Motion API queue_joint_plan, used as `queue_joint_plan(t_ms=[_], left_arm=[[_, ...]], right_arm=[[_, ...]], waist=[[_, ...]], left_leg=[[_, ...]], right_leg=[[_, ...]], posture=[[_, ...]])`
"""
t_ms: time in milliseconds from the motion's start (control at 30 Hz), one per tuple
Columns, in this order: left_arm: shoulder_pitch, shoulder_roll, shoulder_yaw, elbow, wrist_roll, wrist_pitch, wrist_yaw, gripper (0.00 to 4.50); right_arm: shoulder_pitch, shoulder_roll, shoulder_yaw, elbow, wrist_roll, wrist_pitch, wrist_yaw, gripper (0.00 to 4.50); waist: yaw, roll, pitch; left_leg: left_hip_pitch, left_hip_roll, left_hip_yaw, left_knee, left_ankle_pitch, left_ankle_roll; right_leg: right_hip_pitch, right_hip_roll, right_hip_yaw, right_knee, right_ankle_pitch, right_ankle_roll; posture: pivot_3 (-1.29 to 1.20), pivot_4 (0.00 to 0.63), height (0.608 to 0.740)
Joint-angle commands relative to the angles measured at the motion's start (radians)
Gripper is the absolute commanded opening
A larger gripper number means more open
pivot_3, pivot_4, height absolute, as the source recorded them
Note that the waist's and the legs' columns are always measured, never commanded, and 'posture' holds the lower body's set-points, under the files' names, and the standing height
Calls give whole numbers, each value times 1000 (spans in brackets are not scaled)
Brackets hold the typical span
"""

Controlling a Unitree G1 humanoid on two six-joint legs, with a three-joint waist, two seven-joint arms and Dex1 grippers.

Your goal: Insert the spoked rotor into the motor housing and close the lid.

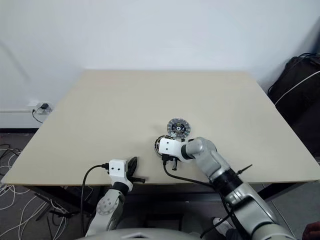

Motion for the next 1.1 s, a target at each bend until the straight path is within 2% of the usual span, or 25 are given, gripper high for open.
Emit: queue_joint_plan(t_ms=[33,233,367,533,700,900,1100], left_arm=[[-8,-9,-7,-25,-5,-15,-4,0],[-13,-12,-13,-16,-7,-12,-13,0],[-16,-11,-15,-14,-9,-10,-16,0],[-23,-8,-20,-10,-8,-6,-26,0],[-26,-7,-21,-7,-8,-6,-25,0],[-18,-5,-18,-13,-9,-7,-21,0],[-13,-5,-16,-14,-8,-11,-17,0]], right_arm=[[49,-38,-33,-124,22,79,8,68],[156,-109,-63,-329,58,209,8,68],[186,-99,-76,-403,82,297,-32,68],[182,98,-144,-387,119,492,-216,68],[138,266,-221,-310,140,607,-384,68],[78,390,-303,-230,189,678,-512,68],[35,466,-376,-136,220,696,-630,68]], waist=[[1,0,0],[5,-1,0],[6,-2,1],[-1,-3,2],[-3,-3,2],[-4,-2,2],[-5,-2,2]], left_leg=[[0,0,0,0,0,0],[0,0,0,0,0,1],[0,0,0,0,0,0],[-1,1,0,0,0,0],[-1,1,0,0,0,-1],[-1,0,0,1,0,-1],[-1,0,0,1,1,-1]], right_leg=[[0,0,0,0,0,0],[0,0,0,0,0,0],[0,0,0,0,0,0],[-1,0,-1,1,-1,-1],[-1,0,-1,1,0,-1],[-1,0,-1,1,0,0],[-1,0,-1,1,0,0]], posture=[[0,0,740],[0,0,740],[0,0,740],[0,0,740],[0,0,740],[0,0,740],[0,0,740]])
